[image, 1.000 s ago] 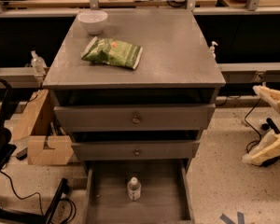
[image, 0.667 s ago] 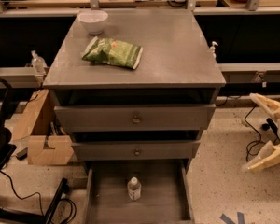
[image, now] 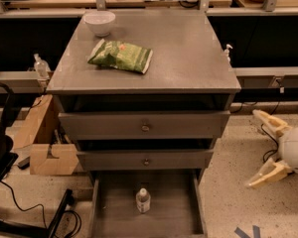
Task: Pick blue plastic bottle from bottom drawer and place on counter
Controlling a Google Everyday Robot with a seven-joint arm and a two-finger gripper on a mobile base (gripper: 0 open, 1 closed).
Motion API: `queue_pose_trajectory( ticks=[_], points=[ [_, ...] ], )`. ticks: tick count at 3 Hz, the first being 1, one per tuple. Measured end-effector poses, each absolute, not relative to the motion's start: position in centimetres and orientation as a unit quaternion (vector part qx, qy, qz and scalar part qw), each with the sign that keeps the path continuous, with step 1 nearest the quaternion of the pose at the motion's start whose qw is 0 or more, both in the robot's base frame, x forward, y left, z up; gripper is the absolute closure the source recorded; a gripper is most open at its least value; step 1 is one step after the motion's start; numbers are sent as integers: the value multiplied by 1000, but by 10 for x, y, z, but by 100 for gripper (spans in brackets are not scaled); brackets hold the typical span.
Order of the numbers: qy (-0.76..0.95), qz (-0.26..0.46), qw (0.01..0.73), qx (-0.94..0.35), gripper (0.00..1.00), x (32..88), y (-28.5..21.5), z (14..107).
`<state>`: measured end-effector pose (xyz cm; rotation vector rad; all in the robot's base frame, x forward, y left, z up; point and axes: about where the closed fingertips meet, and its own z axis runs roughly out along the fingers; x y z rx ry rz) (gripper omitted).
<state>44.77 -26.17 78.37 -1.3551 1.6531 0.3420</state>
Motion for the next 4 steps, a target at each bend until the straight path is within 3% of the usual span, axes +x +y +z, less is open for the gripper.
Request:
queue_pose_trajectory(
  ticks=[4],
  points=[
    [654,253,490,-518,0,487,-187,520]
  ],
)
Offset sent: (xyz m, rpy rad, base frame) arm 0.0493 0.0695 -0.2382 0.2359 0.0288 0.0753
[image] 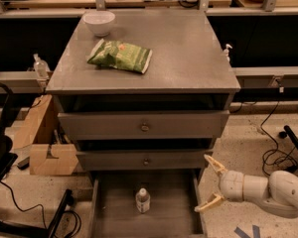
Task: Pick blue plastic bottle from bottom drawer and place on counter
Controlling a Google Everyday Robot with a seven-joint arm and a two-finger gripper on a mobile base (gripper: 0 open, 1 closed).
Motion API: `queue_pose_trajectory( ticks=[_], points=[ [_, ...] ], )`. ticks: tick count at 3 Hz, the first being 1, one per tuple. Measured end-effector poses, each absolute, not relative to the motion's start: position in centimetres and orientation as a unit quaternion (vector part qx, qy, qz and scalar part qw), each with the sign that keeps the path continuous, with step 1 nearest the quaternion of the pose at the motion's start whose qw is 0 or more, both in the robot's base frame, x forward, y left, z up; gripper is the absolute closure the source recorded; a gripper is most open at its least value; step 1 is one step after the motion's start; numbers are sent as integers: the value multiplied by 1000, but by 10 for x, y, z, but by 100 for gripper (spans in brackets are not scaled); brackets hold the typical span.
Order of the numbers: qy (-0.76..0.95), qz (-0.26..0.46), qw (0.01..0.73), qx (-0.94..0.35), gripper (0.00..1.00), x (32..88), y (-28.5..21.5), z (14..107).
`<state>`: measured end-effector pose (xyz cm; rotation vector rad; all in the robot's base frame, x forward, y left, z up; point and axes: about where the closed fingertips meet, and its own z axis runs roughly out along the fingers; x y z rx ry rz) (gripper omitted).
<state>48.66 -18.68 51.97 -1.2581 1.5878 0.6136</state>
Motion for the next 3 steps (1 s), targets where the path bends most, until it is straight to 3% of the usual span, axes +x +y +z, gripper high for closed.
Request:
queue_pose_trajectory(
  ticks=[1,3],
  points=[
    [654,254,490,-518,0,487,-185,516],
    [639,297,494,-510,0,514,-118,397]
  ],
)
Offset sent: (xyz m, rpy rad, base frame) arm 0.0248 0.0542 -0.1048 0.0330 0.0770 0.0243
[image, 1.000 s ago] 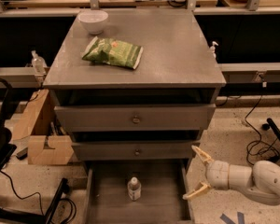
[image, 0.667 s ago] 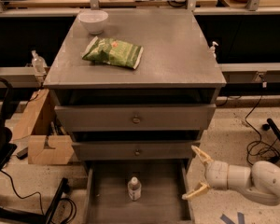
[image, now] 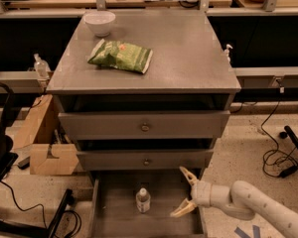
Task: Pick blue plastic bottle from bottom drawer and place on counter
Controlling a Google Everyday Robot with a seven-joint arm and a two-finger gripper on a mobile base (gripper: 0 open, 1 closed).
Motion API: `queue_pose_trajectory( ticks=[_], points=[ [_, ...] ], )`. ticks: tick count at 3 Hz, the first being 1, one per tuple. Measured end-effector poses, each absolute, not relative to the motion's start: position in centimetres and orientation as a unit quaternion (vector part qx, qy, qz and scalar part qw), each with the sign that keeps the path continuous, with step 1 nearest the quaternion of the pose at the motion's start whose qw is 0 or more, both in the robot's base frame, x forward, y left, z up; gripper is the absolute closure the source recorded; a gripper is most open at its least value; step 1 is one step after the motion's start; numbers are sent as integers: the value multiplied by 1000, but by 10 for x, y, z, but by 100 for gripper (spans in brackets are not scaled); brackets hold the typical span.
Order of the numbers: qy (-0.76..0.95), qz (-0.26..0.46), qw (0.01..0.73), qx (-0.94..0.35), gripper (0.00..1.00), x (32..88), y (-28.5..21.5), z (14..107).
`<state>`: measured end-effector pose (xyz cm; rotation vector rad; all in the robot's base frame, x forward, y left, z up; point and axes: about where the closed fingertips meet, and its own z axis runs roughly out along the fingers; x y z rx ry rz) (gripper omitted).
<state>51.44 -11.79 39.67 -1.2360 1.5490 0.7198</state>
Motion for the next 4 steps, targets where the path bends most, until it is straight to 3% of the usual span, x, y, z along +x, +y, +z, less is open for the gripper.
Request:
queue_pose_trajectory(
  ticks=[2,4],
  points=[
    [623,334,500,-501,0,518,-69,292],
    [616,348,495,-504,0,521,-54,286]
  ],
)
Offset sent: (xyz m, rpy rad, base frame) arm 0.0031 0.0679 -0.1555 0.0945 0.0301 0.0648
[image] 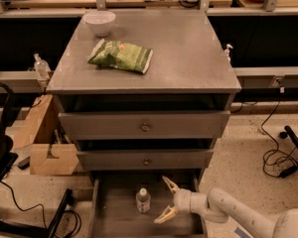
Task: Pick blue plastic bottle from bottom drawer and place on counter
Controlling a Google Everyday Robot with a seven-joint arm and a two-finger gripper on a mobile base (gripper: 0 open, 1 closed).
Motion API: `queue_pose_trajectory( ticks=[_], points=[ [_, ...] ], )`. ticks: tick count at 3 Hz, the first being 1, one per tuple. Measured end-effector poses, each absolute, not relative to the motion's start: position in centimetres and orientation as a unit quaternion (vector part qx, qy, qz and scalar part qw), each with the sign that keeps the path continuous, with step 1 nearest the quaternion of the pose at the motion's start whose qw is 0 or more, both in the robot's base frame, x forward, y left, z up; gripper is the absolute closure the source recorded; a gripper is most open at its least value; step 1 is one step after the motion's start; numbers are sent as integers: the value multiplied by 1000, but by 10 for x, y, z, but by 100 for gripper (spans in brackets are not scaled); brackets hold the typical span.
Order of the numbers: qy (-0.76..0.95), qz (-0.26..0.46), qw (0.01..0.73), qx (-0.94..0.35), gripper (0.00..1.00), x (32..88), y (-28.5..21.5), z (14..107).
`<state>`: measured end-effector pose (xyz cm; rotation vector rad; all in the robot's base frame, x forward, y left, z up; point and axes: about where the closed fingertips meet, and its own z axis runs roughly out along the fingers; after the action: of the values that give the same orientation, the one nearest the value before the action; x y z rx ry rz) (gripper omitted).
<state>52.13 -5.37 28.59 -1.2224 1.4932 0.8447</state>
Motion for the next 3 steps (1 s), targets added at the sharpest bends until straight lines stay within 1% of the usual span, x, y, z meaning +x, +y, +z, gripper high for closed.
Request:
queue_pose_trajectory(
  ticks=[1,3],
  points=[
    [598,381,485,-511,0,534,-14,268],
    [581,407,466,-529,0,541,31,249]
  ],
)
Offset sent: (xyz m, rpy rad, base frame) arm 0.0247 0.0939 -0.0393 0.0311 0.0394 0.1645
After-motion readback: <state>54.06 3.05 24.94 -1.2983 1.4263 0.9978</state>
